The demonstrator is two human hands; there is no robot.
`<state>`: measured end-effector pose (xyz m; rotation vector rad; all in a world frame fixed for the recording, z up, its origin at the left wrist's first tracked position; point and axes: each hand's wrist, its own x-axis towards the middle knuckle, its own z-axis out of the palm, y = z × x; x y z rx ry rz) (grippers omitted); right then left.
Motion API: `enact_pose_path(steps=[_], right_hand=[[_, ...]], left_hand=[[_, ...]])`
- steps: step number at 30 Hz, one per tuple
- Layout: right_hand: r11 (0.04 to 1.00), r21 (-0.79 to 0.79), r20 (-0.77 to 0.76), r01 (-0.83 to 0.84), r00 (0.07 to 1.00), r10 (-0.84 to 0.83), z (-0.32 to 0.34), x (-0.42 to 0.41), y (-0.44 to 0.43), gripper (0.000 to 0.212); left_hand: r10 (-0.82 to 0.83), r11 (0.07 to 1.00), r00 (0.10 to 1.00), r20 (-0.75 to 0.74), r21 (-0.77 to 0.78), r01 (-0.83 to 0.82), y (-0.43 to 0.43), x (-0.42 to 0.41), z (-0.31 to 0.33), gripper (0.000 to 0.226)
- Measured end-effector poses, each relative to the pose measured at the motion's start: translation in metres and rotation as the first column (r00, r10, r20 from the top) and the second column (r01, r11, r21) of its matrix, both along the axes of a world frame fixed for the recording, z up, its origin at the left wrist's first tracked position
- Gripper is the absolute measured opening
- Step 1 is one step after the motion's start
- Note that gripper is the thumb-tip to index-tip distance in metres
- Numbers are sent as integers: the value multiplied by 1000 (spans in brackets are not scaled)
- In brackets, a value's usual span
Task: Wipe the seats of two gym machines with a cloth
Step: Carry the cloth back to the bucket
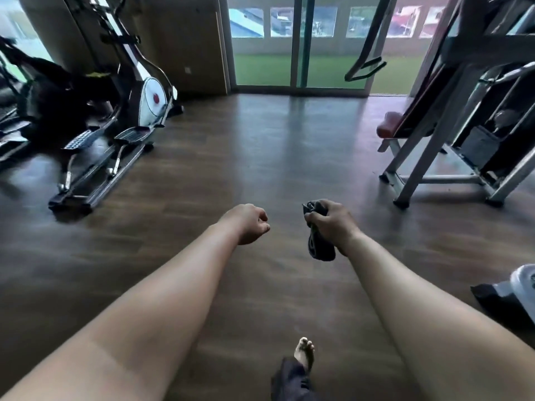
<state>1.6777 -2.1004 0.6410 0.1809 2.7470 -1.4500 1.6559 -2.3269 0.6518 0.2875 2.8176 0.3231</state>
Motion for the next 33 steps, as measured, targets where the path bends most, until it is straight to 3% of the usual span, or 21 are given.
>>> enact_pose_path(steps=[12,16,23,29,33], right_hand=[[997,21,9,-80,997,80,21,-394,-40,8],[999,-12,4,-37,999,37,3,-523,-62,37],[999,-24,27,45,999,-44,13,-712,-82,8],[995,-5,-3,104,995,-104,7,-893,-57,17],[995,31,6,99,995,-99,3,-1020,-26,8]], left_hand=[[32,999,999,-8,-26,-32,-35,-375,14,44],[2,999,1000,-17,-41,-2,-60,-512,2,45],[-106,990,994,7,-92,106,-77,-737,11,46],[-191,975,982,-11,-116,188,-44,-926,1,46],[-200,973,980,-12,-120,197,-18,-1051,0,46]])
